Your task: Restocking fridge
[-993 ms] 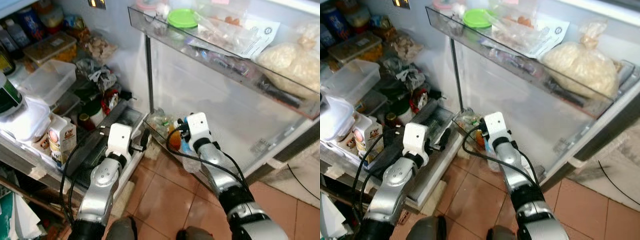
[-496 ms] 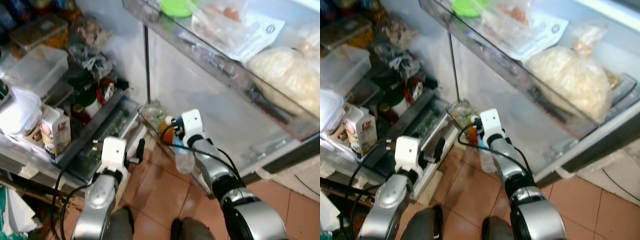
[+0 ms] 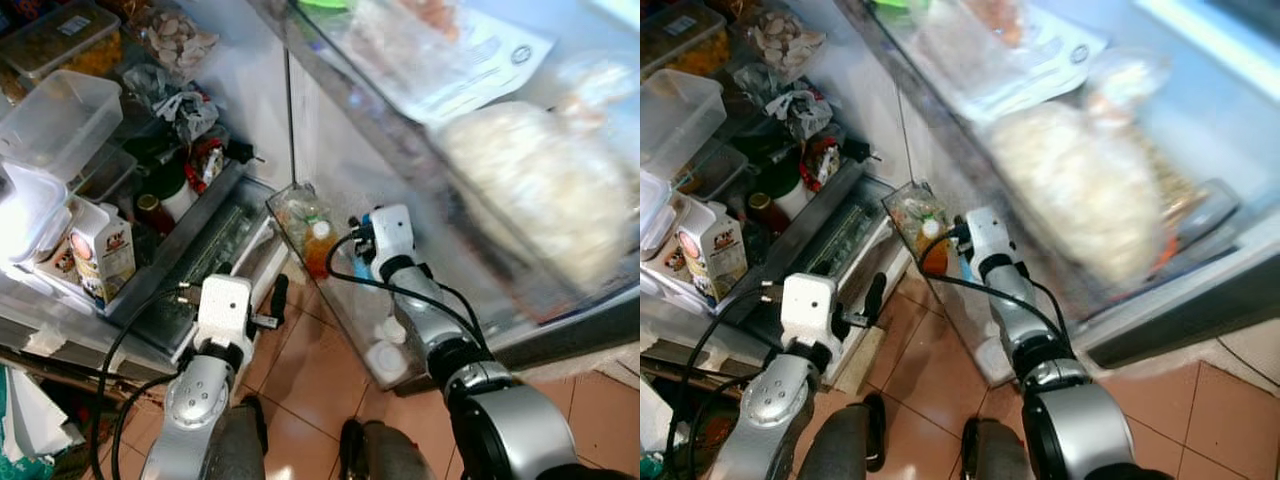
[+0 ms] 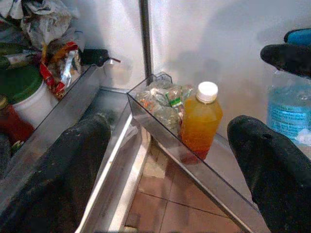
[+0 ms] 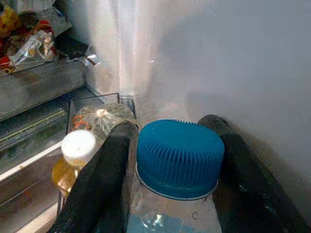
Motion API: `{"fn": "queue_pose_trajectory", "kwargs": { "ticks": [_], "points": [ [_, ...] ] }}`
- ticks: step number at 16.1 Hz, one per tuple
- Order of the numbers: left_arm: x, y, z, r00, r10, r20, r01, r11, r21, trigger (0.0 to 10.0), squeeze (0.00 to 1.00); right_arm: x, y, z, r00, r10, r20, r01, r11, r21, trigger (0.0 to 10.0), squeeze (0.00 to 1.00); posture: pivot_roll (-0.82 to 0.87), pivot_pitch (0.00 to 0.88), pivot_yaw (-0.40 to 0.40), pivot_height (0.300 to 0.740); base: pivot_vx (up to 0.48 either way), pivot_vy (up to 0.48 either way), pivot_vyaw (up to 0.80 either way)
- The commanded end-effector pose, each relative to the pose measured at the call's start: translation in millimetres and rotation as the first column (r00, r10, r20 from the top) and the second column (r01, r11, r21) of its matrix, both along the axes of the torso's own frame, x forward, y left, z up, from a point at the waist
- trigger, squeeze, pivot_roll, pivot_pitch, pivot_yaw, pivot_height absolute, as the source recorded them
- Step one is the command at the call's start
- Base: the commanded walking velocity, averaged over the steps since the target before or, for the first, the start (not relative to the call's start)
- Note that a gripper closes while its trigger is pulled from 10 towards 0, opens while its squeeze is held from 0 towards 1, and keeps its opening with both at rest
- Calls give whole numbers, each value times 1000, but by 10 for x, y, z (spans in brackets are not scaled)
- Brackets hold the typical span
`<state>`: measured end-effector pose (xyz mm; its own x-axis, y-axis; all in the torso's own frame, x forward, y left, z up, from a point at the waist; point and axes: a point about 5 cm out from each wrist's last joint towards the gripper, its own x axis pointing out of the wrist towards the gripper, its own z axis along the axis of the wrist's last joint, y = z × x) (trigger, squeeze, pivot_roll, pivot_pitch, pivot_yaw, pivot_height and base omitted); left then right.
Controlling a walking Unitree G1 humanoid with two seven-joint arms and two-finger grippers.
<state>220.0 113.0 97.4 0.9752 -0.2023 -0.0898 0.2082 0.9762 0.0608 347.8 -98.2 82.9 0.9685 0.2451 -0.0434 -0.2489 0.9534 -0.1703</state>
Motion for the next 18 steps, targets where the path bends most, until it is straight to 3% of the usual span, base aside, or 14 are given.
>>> {"fn": "queue_pose_trajectory", "kwargs": {
  "ticks": [1,7,9,18],
  "points": [
    [-44,-7,0,1000,4,-10,-4,1000,8,10000,0,-22,-37,-55,999,-37,-23,38,999,29,10000,0,243,253,-45,740,0,0,0],
    [-60,-26,4,1000,7,-15,-6,1000,8,10000,0,-111,86,-162,998,-26,-60,31,995,90,10000,0,240,256,-52,740,0,0,0],
    [-68,-38,5,1000,8,-15,-8,1000,6,10000,0,-176,131,-266,992,-28,-120,44,991,130,10000,0,241,257,-57,740,0,0,0],
    [-49,-59,1,1000,3,-13,-3,1000,7,10000,0,-352,214,-427,989,-8,-150,30,988,150,10000,0,226,251,-65,740,0,0,0]
  ]
}}
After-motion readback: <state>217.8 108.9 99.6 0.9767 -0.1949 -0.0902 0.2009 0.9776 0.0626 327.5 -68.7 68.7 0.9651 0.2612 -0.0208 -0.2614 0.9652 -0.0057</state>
